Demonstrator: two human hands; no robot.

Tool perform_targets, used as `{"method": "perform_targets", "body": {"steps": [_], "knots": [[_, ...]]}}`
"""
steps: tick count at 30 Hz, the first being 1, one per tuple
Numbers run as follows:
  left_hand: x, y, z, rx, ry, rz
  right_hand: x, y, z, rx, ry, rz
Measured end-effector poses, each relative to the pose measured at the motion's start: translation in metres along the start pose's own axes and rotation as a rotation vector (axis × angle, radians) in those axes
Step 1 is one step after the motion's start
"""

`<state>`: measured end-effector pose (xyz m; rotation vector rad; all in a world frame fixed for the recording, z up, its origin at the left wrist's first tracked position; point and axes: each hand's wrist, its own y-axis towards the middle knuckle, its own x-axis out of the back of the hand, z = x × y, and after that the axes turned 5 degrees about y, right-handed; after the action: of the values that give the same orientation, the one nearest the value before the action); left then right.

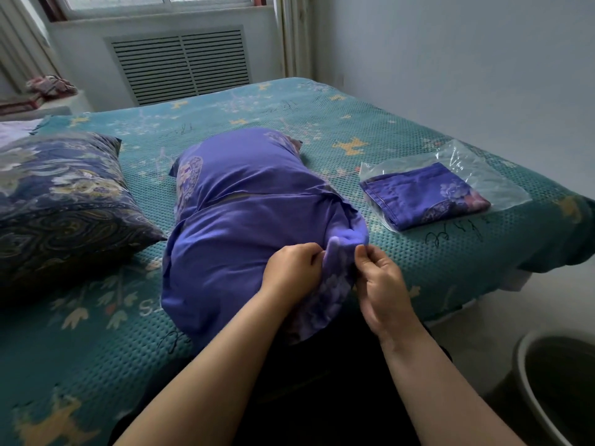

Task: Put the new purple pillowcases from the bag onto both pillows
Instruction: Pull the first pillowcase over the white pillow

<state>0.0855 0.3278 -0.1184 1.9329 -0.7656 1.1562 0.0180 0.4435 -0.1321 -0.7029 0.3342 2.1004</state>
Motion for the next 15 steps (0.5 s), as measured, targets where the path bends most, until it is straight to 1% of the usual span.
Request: {"method": "perform_targets", "body": {"steps": [2, 3, 5, 7, 9, 12, 13, 15], "knots": [[0.006, 0.003, 0.007, 0.111, -0.111, 0.076, -0.005, 0.006, -0.001, 0.049, -0.292, 0.164], [0.008, 0.005, 0.01, 0.176, -0.184, 0.073, -0.006, 0.009, -0.001, 0.069, -0.446, 0.249], [0.012, 0.01, 0.017, 0.307, -0.324, 0.004, -0.009, 0.013, 0.0, 0.063, -0.753, 0.386], [0.015, 0.014, 0.026, 0.379, -0.412, -0.092, -0.016, 0.017, 0.002, 0.078, -1.093, 0.455], [0.02, 0.015, 0.025, 0.388, -0.447, -0.148, -0.02, 0.017, 0.005, 0.142, -1.367, 0.51], [0.022, 0.013, 0.018, 0.363, -0.449, -0.197, -0.032, 0.023, 0.009, 0.255, -1.802, 0.663], [0.021, 0.012, 0.015, 0.343, -0.426, -0.213, -0.038, 0.029, 0.009, 0.304, -1.912, 0.709], [0.019, 0.01, 0.013, 0.314, -0.377, -0.243, -0.049, 0.043, 0.007, 0.305, -2.02, 0.806]]}}
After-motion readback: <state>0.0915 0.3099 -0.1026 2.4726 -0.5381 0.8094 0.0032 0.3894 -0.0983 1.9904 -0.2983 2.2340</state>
